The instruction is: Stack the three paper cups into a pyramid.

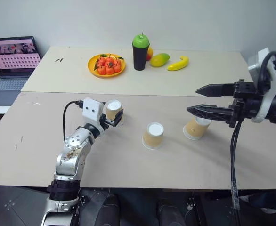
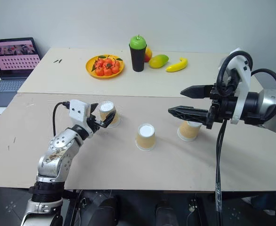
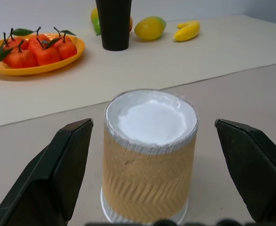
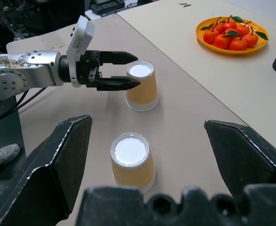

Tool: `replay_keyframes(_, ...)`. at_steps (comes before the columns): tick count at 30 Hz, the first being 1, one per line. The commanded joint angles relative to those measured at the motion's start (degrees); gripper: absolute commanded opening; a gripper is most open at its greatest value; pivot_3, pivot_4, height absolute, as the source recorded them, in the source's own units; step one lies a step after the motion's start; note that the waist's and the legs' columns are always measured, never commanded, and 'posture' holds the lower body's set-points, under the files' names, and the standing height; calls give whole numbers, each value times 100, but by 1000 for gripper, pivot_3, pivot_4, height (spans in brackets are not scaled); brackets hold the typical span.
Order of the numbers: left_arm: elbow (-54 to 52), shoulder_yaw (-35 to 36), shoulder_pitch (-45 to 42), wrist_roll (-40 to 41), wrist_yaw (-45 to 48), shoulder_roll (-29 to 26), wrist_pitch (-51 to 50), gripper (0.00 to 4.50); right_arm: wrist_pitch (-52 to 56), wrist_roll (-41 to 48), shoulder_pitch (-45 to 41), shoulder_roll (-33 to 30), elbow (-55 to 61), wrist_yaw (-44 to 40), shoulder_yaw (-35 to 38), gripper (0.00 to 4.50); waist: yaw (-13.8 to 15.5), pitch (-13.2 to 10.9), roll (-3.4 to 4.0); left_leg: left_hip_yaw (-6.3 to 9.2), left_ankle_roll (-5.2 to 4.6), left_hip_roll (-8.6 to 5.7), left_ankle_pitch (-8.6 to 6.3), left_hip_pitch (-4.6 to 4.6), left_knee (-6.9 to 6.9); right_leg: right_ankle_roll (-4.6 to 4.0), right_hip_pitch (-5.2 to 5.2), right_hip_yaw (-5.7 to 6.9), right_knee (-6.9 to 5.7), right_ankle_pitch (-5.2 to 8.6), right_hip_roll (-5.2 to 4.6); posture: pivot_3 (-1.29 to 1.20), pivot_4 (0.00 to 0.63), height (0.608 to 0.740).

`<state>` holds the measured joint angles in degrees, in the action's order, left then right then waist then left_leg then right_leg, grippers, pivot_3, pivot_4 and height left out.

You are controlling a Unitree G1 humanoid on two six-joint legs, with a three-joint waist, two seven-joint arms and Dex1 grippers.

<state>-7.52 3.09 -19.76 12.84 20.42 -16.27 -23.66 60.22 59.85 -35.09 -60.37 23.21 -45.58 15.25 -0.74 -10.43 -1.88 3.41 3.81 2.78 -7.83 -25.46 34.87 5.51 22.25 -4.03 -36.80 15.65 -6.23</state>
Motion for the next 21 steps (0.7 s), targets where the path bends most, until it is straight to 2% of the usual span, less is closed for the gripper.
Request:
replay_keyframes(1,194,-71,-238,-50,40,70,283,4425,29,123,-103,-123,121,85,295,4500,0,0,0,0,0,0,0,0,-1,0,0,0,0,0,0,0,150,735)
replay_keyframes(11,1142,-151,-898,-142,198,226,857,4425,66,177,-54,-208,158,154,412,4500,4,0,0,0,0,0,0,-1,-1,0,0,0,1,0,0,0,150,735)
replay_keyframes(12,1192,-160,-917,-159,214,224,873,3902,63,183,-54,-213,162,169,413,4500,1,0,0,0,0,0,0,-1,-1,1,0,0,1,0,0,0,150,735)
replay_keyframes(14,1258,-195,-917,-198,262,183,909,3433,54,185,-50,-221,171,191,412,4500,-9,0,0,1,0,0,0,-1,-2,1,1,0,1,0,0,0,150,735)
replay_keyframes(21,1244,-112,-930,-125,592,-72,1009,3433,23,169,-24,-198,186,247,378,4500,-7,0,0,0,0,0,0,0,-2,0,1,0,-1,0,0,0,150,735)
